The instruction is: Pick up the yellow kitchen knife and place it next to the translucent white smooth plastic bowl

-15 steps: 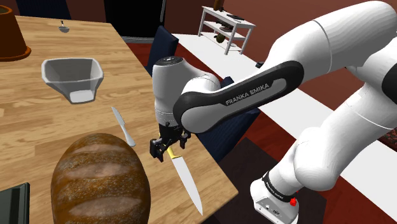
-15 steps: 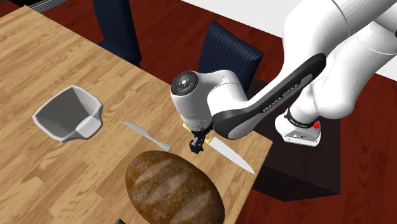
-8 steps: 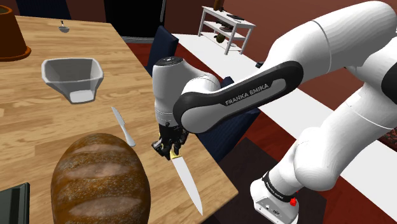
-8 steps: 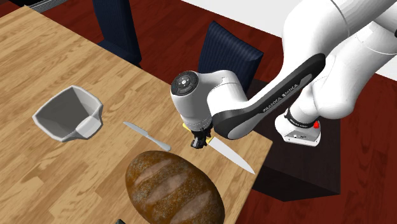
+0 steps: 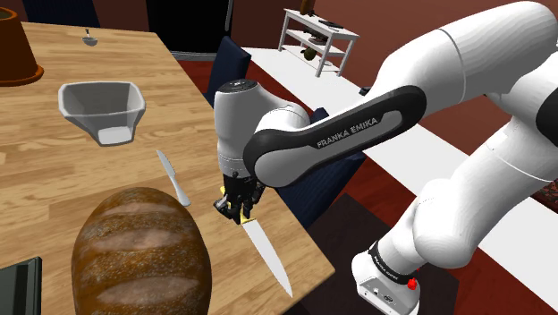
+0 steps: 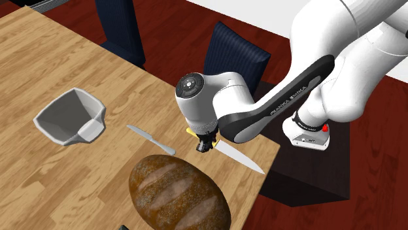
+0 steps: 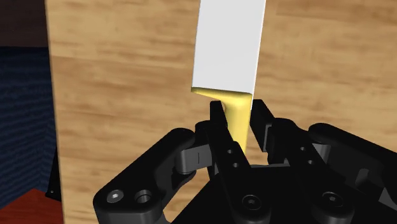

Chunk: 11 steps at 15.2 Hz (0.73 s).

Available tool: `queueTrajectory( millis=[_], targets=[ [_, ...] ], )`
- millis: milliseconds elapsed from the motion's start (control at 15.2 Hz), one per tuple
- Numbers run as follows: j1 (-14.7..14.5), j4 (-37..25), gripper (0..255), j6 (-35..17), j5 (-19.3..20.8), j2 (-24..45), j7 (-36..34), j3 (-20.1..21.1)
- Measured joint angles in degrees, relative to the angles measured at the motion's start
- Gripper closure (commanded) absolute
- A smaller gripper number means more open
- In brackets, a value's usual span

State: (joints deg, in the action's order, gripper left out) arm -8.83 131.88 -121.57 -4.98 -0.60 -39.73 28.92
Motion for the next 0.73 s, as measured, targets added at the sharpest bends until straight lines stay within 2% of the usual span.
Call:
queueTrajectory(
  millis=[726],
  targets=[
    [0.16, -3.74, 255, 7.8, -1.8, -4.44, 1.18, -0.46]
  ],
)
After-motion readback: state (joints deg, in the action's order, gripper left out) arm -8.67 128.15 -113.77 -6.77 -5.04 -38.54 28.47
